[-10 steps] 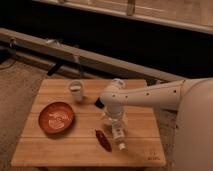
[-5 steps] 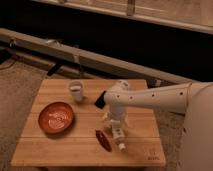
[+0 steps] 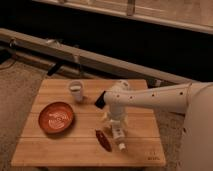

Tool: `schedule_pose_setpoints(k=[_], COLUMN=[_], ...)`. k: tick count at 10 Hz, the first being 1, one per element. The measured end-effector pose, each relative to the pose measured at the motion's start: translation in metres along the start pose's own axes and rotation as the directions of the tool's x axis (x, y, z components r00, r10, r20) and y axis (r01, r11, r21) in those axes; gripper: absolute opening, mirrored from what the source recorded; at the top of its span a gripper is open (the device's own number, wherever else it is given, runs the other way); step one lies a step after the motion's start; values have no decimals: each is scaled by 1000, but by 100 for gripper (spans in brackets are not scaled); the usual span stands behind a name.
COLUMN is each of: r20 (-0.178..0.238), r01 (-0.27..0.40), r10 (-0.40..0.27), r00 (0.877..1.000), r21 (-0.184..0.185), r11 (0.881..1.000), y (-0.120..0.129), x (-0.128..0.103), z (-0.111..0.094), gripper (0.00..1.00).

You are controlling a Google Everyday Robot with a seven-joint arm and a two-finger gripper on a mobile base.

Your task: Stand the bottle upright

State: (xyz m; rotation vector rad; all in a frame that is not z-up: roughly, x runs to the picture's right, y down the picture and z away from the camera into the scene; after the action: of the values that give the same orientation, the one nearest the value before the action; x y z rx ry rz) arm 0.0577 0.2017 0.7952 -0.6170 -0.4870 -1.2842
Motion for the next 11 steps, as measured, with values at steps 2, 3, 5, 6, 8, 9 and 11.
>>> schedule_pose_setpoints(k=[2, 3, 5, 6, 8, 9, 11], r20=[-16, -26, -54, -65, -78, -79, -86], r01=[14, 34, 73, 85, 115, 136, 180], r10=[-14, -34, -73, -83, -111, -132, -175], r00=[1000, 999, 996, 994, 991, 988, 981], r21=[-7, -4, 15, 28, 47, 53, 51], r11=[1000, 999, 997, 996, 992, 989, 982], y=[0, -3, -3, -2, 1, 2, 5], x=[-2, -8, -20, -26, -35, -35, -31], z=[4, 13, 27, 27, 32, 33, 33], gripper=[80, 80, 80, 80, 80, 80, 80])
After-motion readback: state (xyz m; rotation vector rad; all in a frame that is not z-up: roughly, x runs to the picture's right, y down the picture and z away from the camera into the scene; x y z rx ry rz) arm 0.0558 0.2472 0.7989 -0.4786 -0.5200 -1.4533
